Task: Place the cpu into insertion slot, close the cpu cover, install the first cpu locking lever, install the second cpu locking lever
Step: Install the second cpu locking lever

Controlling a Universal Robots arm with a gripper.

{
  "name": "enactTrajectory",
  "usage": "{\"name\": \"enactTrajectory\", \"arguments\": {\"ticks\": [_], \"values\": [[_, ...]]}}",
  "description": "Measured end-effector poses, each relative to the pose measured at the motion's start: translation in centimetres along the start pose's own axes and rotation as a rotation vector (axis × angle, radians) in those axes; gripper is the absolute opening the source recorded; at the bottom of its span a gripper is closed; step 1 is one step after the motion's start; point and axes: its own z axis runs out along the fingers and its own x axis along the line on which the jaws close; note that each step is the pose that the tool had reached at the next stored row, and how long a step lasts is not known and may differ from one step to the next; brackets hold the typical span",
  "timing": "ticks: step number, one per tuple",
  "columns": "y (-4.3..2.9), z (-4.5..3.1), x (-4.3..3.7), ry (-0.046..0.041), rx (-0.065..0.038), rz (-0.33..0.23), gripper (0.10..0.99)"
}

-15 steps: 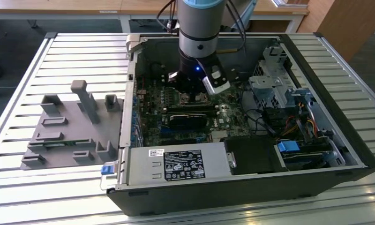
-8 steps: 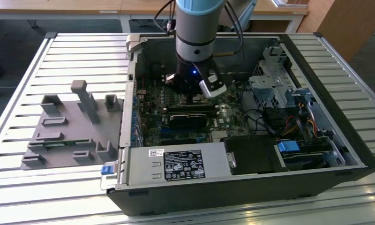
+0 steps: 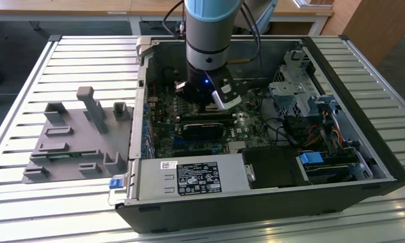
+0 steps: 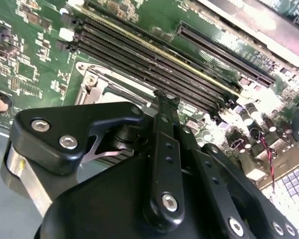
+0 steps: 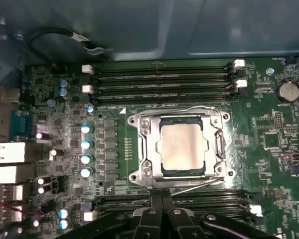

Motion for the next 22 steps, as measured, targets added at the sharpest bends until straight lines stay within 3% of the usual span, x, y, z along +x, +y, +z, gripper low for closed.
{"name": "enactTrajectory", "arguments": {"ticks": [3,10,14,22], "values": [[-0.07,0.18,0.25,0.0016,-0.013,-0.004,0.106],[-0.33,0.91,0.36,0.0035,-0.034,-0.008,0.106],[-0.73,0.90,0.35,0.0042,-0.047,-0.008,0.106],[-1.72,0.74,0.59,0.0051,-0.064,-0.007,0.106]]}}
